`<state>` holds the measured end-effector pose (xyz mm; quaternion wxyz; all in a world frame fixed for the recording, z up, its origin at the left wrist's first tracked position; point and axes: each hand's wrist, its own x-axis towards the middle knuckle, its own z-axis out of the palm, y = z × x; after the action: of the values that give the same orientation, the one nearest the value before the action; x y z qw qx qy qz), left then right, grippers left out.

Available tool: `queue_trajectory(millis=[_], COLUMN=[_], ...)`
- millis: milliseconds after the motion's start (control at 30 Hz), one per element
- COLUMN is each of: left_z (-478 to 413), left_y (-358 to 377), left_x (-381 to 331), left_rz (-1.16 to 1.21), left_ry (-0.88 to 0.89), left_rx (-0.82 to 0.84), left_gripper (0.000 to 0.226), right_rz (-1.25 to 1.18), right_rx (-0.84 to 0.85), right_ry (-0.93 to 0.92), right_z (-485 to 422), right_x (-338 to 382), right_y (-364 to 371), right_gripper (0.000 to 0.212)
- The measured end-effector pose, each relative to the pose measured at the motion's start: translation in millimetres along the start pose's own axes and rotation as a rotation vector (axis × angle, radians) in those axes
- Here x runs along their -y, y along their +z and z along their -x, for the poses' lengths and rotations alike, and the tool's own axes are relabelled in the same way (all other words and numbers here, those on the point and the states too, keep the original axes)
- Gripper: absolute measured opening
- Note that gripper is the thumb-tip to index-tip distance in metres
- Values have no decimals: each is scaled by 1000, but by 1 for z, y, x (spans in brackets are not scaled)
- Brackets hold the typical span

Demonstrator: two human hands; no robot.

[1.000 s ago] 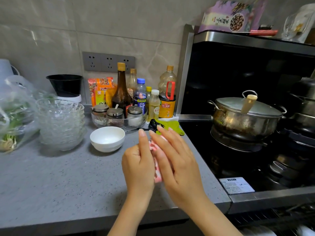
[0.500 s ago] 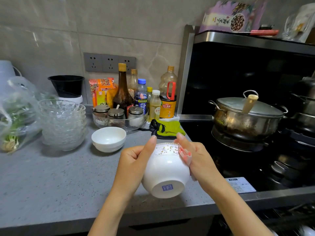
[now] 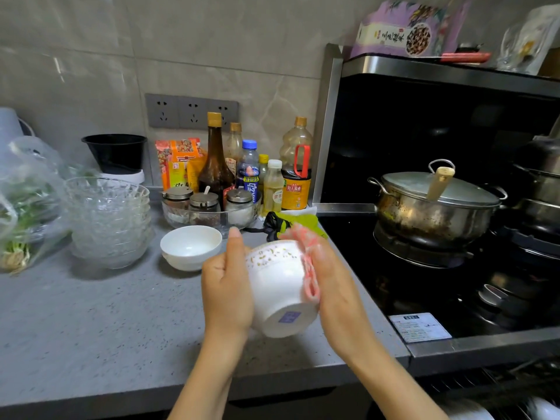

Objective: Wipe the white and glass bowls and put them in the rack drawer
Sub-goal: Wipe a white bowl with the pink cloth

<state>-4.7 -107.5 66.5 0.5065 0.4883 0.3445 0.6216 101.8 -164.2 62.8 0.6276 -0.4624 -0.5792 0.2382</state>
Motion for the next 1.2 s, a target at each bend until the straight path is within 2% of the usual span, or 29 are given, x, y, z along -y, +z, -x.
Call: queue_trajectory(millis=[33,100,167,200,267,333,400,433,500,600,633,700,767,867,967,1067,1200], left_z=[-1,0,4,7,11,12,11,11,10,11,11,11,11,11,8,4,-3], left_y=[1,5,10,12,14,13,12,12,12,14,13,10,5,0,-6,-10,-14], left_x=[1,2,1,1,0,0,-1,-2,-3,-3,-2,-1,-2,-10,-14,-15,-19], left_rz=[9,-13,-49,-61,-89,-76,-15,-1,-9,-115,-143,-173,-137,17,103,108,-48], left_ry=[-3,35,81,96,117,89,35,25,40,134,156,168,124,16,-47,-72,-1], left_rx=[-46,-99,-107,-104,-95,-108,-118,-116,-100,-64,-48,-25,-17,-5,1,74,197], left_gripper=[47,48,56,60,67,69,58,54,56,75,77,78,77,55,45,55,61], right_rz=[66,398,729,816,788,500,173,117,233,740,829,746,497,189,60,-2,-61], right_rx=[5,-25,-69,-84,-83,-54,-62,-68,-69,-79,-86,-54,-18,16,59,-3,6], right_ry=[-55,-239,-430,-482,-467,-306,-113,-69,-128,-370,-427,-385,-251,30,205,217,232], right_z=[4,10,10,8,4,0,-3,-3,2,4,2,-3,-6,-11,-10,-6,-8], right_x=[-1,-3,-7,-8,-7,-7,-8,-7,-3,-1,-2,0,3,15,17,19,18], right_y=[4,13,17,17,14,7,2,1,5,13,14,14,11,1,-8,-8,-11], right_gripper=[43,45,45,46,46,44,46,48,48,46,45,43,40,33,35,48,54])
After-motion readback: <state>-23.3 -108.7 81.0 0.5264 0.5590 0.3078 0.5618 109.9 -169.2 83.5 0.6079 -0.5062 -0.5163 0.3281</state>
